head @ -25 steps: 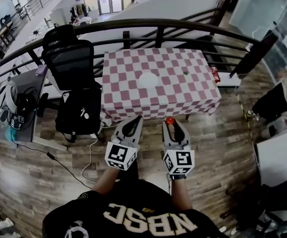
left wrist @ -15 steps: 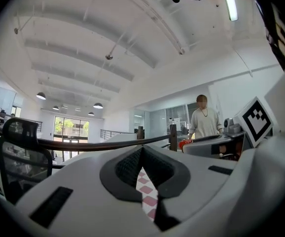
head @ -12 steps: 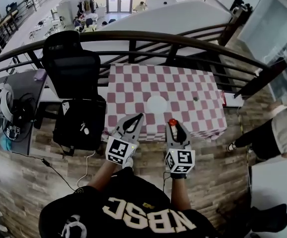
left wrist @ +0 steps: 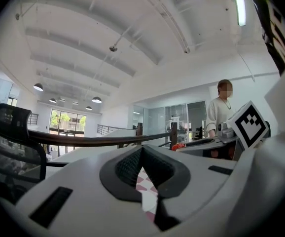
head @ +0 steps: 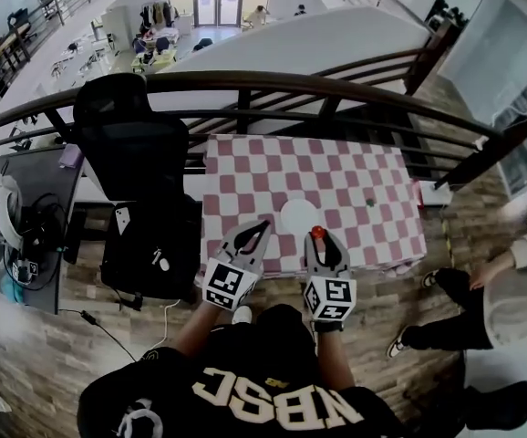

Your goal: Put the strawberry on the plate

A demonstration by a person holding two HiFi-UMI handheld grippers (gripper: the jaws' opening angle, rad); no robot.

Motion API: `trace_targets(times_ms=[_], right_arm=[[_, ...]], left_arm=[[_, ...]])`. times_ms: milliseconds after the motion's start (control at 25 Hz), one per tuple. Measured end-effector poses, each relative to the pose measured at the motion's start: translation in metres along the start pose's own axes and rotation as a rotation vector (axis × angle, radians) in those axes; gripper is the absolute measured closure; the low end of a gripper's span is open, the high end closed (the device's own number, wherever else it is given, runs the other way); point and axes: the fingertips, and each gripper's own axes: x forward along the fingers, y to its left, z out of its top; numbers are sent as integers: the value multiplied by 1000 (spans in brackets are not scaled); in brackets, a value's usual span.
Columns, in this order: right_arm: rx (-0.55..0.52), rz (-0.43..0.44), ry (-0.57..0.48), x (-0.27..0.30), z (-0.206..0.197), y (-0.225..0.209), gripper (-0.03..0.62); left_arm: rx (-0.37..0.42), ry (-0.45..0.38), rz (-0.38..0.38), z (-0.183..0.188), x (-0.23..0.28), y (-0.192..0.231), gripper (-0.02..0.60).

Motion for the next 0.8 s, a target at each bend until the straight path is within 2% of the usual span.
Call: trace_targets(times_ms=[240, 440, 600, 800], right_arm=[[18, -29, 17, 15, -11, -17, 448], [34, -3, 16, 30, -23, -34, 448], [25, 21, 66, 46, -45, -50, 448], [28, 16, 147, 56, -78, -79, 448]], left_arm=[[-27, 45, -25, -25, 27, 2, 566], [-48, 74, -21, -42, 50, 8, 566], [-63, 100, 9, -58, 65, 20, 566], [-72, 166, 13, -87, 81, 21, 566]])
